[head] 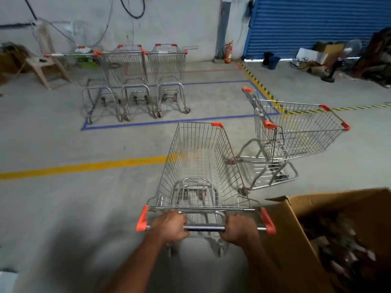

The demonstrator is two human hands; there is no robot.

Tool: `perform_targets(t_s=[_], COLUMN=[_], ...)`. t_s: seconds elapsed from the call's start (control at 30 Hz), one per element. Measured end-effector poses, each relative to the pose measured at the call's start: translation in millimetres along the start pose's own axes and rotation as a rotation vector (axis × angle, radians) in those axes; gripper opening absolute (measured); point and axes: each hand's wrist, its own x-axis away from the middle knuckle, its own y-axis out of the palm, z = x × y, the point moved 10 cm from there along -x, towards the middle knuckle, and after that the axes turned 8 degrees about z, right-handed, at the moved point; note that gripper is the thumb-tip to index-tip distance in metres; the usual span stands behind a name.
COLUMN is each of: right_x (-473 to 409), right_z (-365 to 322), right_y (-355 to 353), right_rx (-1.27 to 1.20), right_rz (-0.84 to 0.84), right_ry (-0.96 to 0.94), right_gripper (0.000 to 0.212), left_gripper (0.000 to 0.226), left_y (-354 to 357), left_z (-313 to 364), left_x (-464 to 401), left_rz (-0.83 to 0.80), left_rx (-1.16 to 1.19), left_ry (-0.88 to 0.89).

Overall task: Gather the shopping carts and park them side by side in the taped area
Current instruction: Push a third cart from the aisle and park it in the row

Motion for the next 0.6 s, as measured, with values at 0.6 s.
perform_targets(t_s=[0.6], right_x=[-331], right_z=[28], right_y=[-46], right_rx=[0.013], right_rz=[-0.022], right_ry=[0.009], right_gripper=[0.047], left_gripper=[0.052], left_y=[-99], left_z=[-122], left_x=[-309], left_rz=[0.086], left_rx=[-0.175], left_ry=[0.011])
